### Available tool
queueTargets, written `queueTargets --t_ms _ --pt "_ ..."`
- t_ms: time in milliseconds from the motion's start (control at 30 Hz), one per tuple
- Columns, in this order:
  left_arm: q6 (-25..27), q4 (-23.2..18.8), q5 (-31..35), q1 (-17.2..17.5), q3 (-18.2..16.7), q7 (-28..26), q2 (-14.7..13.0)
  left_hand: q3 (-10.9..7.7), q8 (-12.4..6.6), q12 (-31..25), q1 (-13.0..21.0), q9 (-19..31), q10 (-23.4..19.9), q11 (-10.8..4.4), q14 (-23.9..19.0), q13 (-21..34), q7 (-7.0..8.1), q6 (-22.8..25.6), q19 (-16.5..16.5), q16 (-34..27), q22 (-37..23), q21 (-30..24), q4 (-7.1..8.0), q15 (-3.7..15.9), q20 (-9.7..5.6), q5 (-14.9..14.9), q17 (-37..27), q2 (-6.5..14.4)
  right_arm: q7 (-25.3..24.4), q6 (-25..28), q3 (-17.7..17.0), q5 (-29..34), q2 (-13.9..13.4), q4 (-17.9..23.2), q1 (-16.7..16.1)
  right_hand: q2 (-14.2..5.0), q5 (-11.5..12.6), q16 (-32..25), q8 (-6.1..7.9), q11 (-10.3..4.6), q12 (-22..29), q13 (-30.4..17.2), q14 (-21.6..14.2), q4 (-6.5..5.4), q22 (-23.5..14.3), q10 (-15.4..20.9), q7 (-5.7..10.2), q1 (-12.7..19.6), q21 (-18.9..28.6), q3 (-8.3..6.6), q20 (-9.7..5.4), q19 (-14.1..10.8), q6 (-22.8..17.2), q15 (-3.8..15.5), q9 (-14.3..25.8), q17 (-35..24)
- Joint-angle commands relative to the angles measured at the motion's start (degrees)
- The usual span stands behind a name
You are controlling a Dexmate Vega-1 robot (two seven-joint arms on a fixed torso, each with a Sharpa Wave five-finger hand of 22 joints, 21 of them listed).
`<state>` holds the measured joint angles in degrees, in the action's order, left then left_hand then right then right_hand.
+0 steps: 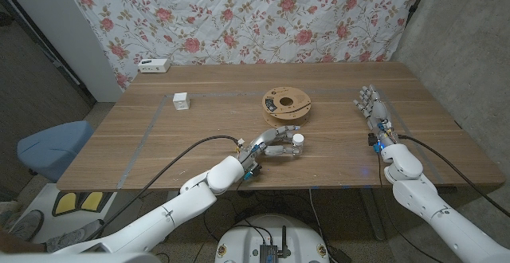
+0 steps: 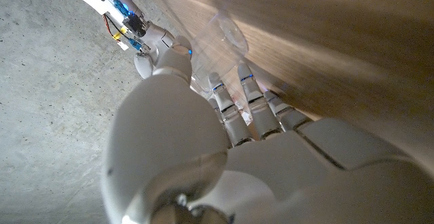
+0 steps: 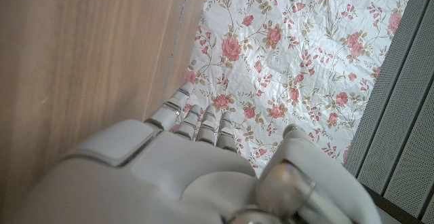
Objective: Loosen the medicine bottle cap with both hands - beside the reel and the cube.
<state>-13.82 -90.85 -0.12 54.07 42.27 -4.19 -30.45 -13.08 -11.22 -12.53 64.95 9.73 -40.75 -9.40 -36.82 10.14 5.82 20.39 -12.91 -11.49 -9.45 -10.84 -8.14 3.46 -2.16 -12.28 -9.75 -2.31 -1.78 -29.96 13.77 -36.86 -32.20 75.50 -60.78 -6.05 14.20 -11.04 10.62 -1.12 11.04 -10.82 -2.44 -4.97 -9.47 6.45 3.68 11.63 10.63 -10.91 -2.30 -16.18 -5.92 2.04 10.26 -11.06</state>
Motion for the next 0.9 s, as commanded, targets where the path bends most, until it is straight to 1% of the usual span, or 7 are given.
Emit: queueTargets --t_ms 33,100,333,600,833,867,900 --pt "0.9 -1.1 0.8 1.0 -0.4 -2.0 -0.2 0.14 -0.27 -0.5 0.9 0.3 -1.6 0.12 -1.7 0.1 -0.47 1.2 -1.0 -0.5 -0.2 -0.4 -0.03 9.27 -3.74 0.3 -0.2 0.6 -0.2 -0.2 -0.1 0.2 0.0 0.4 -0.4 -0.2 -0.1 -0.3 0.3 -0.1 0.1 0.0 -0.1 0.36 -0.1 0.1 -0.01 -0.1 0.1 -0.22 -2.1 0.2 -0.1 0.69 0.2 -0.2" --pt "0.9 -1.2 0.9 1.1 -0.5 -2.3 -0.2 0.25 -0.27 -0.5 1.1 0.3 -2.0 0.16 -2.4 0.1 -1.06 1.7 -1.3 -0.6 -0.2 -0.5 -0.07 9.2 -4.17 0.4 -0.2 0.6 -0.4 -0.1 -0.1 0.3 -0.1 0.6 -0.5 -0.21 -0.1 -0.3 0.3 -0.09 0.1 0.0 -0.2 0.36 -0.1 0.0 -0.01 -0.1 0.1 -0.23 -2.14 0.1 -0.1 0.69 0.2 -0.2" --pt "1.6 -2.5 1.3 1.6 -1.1 -3.4 -0.5 0.46 -0.15 -0.4 1.4 0.3 -2.6 0.18 -3.5 0.1 -1.87 2.2 -1.5 -0.6 -0.2 -0.4 -0.11 9.22 -4.34 0.7 -0.1 0.7 -0.4 0.5 0.0 0.5 -0.5 1.3 -0.5 -0.22 -0.1 -0.3 0.31 -0.03 0.1 0.0 -0.2 0.37 -0.1 0.0 -0.05 -0.1 0.1 -0.24 -2.16 0.2 -0.1 0.69 0.2 -0.2" --pt "2.3 -4.0 1.4 1.3 -1.6 -3.6 -0.9 0.75 0.16 0.0 1.7 0.3 -2.5 0.34 -4.2 0.1 -1.96 2.2 -2.0 -0.4 -0.2 -0.5 -0.12 9.28 -4.27 0.9 -0.1 0.7 -0.7 1.4 0.1 1.0 -1.2 2.1 -0.4 -0.24 -0.1 -0.3 0.31 -0.08 0.1 -0.1 -0.2 0.38 -0.1 0.1 -0.02 -0.1 0.1 -0.26 -2.19 0.1 -0.1 0.71 0.2 -0.2" --pt "1.9 -4.0 1.0 0.7 -2.0 -3.7 -0.5 0.84 0.21 0.1 1.8 0.4 -2.6 0.22 -4.4 0.2 -1.83 2.4 -2.5 -0.3 -0.2 -0.6 -0.06 9.33 -4.33 0.9 -0.1 0.9 -1.3 2.4 0.3 2.0 -2.1 3.2 -0.5 -0.25 -0.1 -0.3 0.31 -0.02 0.1 -0.1 -0.1 0.4 -0.1 0.0 -0.06 -0.1 0.1 -0.28 -2.19 0.1 -0.1 0.69 0.2 -0.2" --pt "1.7 -3.9 0.8 0.7 -2.0 -3.6 -0.4 0.88 0.12 0.1 1.9 0.4 -2.7 0.18 -4.6 0.2 -1.77 2.9 -3.1 -0.3 -0.3 -0.7 -0.05 9.36 -3.87 1.0 -0.1 1.0 -1.4 2.6 0.3 2.2 -2.3 3.5 -0.6 -0.25 -0.1 -0.3 0.3 -0.03 0.1 -0.1 -0.1 0.4 -0.1 0.0 -0.02 -0.1 0.1 -0.28 -2.21 0.1 -0.1 0.72 0.2 -0.2" --pt "1.5 -3.8 0.4 0.7 -2.1 -3.5 -0.3 1.11 0.24 0.3 2.1 0.4 -2.7 0.14 -4.9 0.2 -1.89 3.1 -4.4 -0.1 -0.3 -1.1 -0.03 9.34 -2.33 1.1 -0.1 1.1 -1.6 2.9 0.4 2.4 -2.5 3.8 -0.7 -0.26 -0.1 -0.3 0.3 -0.06 0.1 -0.1 -0.1 0.4 -0.1 0.0 -0.05 -0.2 0.1 -0.29 -2.23 0.1 -0.1 0.74 0.2 -0.2"
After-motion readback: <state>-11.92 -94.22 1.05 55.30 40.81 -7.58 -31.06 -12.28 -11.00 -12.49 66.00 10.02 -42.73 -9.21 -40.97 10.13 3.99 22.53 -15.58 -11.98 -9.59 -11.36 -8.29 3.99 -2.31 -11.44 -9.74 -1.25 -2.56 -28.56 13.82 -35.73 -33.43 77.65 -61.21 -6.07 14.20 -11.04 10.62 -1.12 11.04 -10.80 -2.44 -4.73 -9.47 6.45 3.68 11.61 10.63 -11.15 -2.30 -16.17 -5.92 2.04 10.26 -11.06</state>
